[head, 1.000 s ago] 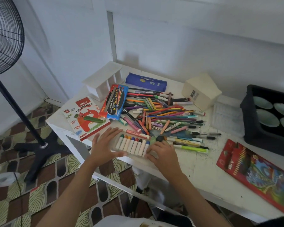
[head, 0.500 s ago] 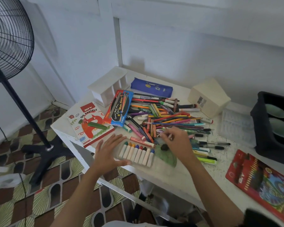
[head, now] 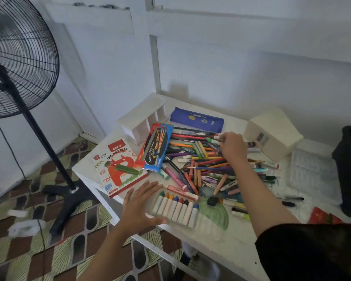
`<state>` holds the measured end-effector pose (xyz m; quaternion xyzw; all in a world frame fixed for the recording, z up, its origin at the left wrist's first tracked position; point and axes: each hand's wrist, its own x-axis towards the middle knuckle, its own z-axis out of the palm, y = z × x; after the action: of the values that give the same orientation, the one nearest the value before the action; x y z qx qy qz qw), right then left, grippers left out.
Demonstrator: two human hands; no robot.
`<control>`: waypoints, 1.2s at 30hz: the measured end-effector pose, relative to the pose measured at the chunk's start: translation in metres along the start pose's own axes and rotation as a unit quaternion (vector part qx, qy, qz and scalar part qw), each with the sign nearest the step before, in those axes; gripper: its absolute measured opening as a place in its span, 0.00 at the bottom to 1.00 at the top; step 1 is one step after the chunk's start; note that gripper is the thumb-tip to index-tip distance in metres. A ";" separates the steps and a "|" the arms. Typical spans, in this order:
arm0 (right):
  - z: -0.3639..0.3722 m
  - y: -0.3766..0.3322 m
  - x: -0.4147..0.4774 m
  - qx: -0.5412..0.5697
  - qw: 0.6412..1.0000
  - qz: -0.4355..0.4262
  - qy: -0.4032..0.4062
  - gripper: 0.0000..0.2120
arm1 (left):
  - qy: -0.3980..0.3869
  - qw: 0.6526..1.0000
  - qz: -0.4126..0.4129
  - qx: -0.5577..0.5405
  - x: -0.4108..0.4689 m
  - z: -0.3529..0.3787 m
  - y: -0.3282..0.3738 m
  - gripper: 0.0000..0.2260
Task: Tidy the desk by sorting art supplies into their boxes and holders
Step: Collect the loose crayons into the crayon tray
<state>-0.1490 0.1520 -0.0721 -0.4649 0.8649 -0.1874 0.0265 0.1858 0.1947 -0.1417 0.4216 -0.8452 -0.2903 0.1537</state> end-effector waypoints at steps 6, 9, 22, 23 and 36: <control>0.009 -0.003 0.007 -0.105 0.994 0.002 -0.019 0.10 | 0.007 1.000 -0.004 -0.011 0.000 -0.001 0.000 0.42; 0.010 -0.001 0.007 -0.099 0.995 -0.012 0.000 0.10 | 0.006 1.000 0.001 -0.007 0.000 0.001 -0.002 0.41; -0.036 0.004 -0.099 0.333 0.942 -0.024 0.012 0.09 | 0.024 0.999 0.019 0.011 0.002 0.003 -0.005 0.43; -0.039 0.003 -0.111 0.353 0.935 -0.024 -0.012 0.09 | 0.023 0.999 0.018 0.012 0.002 0.003 -0.004 0.44; -0.044 0.011 -0.180 0.282 0.943 -0.053 -0.166 0.07 | 0.027 0.999 0.034 0.027 0.001 0.002 -0.003 0.44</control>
<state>-0.0653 0.3176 -0.0581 -0.5086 0.7339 -0.3447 0.2897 0.1858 0.1933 -0.1448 0.4046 -0.8618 -0.2507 0.1754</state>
